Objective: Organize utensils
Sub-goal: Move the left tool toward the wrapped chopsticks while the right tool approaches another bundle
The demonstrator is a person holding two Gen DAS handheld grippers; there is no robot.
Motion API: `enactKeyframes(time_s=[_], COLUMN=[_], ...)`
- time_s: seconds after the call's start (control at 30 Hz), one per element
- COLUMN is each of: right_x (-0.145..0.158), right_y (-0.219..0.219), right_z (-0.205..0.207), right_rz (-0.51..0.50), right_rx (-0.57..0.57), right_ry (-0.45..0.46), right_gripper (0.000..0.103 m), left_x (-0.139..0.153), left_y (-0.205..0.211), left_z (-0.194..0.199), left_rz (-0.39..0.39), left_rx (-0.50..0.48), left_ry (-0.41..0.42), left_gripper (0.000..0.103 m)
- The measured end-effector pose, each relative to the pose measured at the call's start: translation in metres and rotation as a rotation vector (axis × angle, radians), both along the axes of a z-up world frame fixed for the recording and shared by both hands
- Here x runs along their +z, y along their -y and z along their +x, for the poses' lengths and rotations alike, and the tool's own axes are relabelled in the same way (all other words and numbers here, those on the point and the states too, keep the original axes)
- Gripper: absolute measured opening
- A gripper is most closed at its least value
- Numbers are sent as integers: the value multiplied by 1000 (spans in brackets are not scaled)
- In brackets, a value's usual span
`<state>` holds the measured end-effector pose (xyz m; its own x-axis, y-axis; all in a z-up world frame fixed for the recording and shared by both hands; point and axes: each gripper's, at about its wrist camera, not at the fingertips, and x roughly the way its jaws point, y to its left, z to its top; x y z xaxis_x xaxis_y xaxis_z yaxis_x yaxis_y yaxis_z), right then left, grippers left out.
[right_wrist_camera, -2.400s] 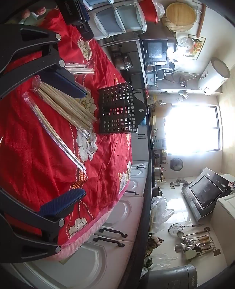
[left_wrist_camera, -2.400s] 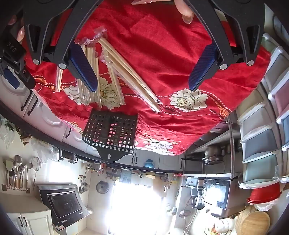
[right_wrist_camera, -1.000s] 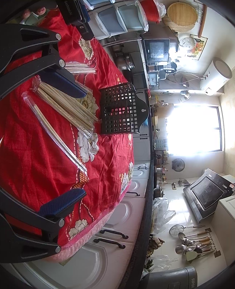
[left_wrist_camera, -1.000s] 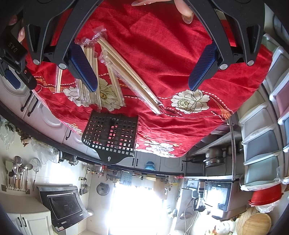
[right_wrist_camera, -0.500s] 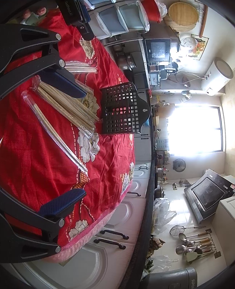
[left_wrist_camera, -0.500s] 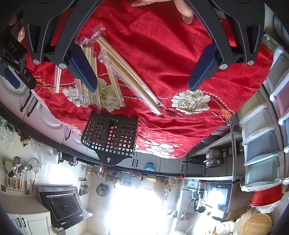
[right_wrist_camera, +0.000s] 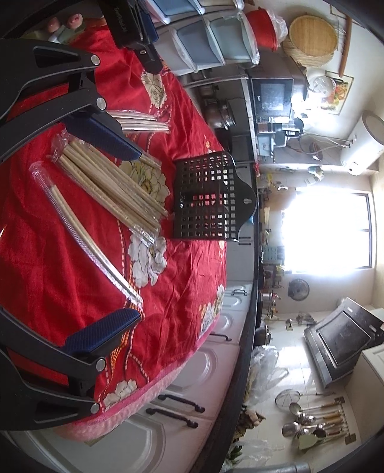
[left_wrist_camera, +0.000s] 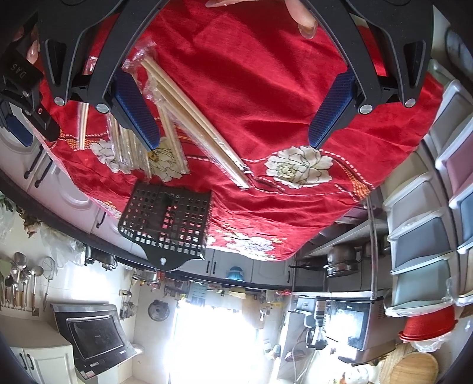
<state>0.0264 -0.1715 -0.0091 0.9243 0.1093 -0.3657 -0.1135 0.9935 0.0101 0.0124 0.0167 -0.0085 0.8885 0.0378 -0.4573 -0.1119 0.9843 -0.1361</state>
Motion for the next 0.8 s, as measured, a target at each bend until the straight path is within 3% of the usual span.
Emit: enactKeyframes(time_s=[0.5,0.8], right_x=[-7,-4], right_y=[-13,-13], right_z=[52,87], right_rz=[0,27], right_rx=[103,145], right_ry=[-182,-280], right_gripper=[97,97], left_x=[2,4], left_y=[-36,-37], left_z=[23,46], left_rz=[-112,-112], left_rx=[9,-19], left_ry=[-47,-97], left_gripper=[93,93])
